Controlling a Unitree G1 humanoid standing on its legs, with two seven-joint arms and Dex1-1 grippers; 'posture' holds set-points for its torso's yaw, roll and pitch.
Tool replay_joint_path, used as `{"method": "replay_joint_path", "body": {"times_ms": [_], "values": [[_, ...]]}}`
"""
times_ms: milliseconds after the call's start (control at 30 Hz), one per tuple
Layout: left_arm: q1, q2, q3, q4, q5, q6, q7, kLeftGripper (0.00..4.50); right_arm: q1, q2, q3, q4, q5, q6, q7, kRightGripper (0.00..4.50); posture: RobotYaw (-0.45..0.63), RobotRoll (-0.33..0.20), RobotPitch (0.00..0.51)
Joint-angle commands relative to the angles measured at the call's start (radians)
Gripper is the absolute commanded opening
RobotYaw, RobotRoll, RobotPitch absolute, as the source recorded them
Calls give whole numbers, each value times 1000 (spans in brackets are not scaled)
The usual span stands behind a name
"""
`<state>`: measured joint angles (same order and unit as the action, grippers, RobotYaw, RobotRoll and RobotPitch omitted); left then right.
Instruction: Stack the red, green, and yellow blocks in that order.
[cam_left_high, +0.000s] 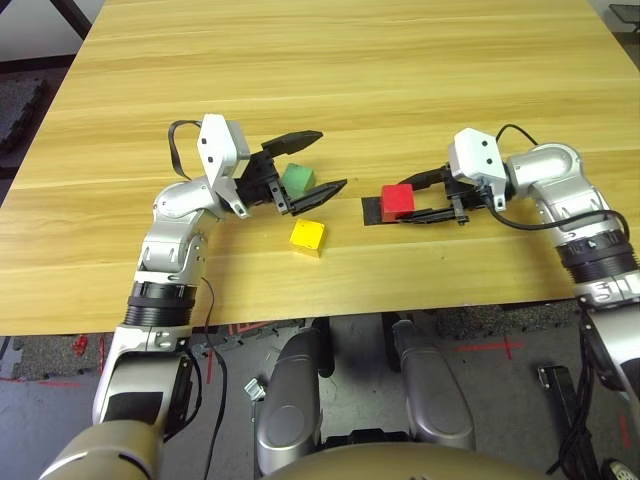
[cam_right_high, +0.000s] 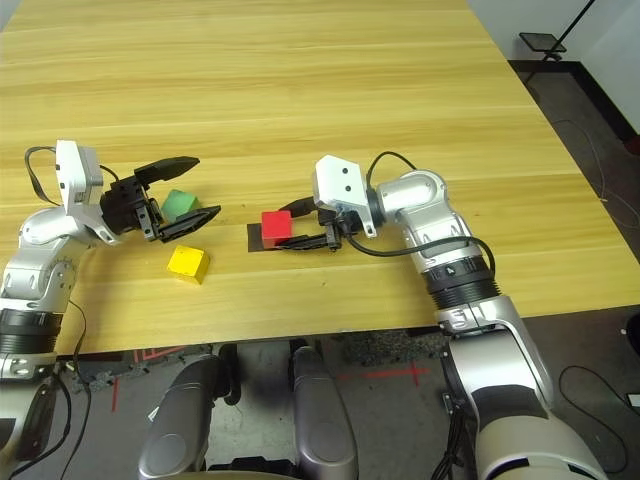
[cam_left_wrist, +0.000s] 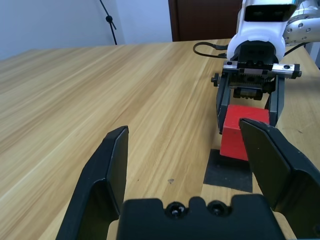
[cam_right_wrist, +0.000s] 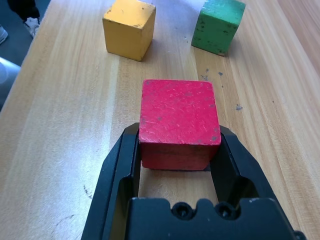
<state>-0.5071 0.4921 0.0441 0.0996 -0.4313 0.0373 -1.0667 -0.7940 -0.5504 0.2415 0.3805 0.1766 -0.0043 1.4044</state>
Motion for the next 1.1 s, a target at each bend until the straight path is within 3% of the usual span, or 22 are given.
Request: {"method": "replay_joint_path", "body": {"times_ms": [33,533,1033,1100], "values": [[16,7,-1,-25,-1,13,3,4500,21,12,11,12,-15,-21,-2,2037,314,18,268],[19,5,-1,-34,-4,25,9,4500,-44,50,12,232,-82,-178,6,2037,322,20,271],[31,1,-3,-49,-5,28,22,4500,-45,81,6,232,-86,-182,14,2037,334,21,267],[30,1,-3,-48,-6,28,21,4500,-48,82,4,241,-92,-189,1,2751,331,21,266]]}}
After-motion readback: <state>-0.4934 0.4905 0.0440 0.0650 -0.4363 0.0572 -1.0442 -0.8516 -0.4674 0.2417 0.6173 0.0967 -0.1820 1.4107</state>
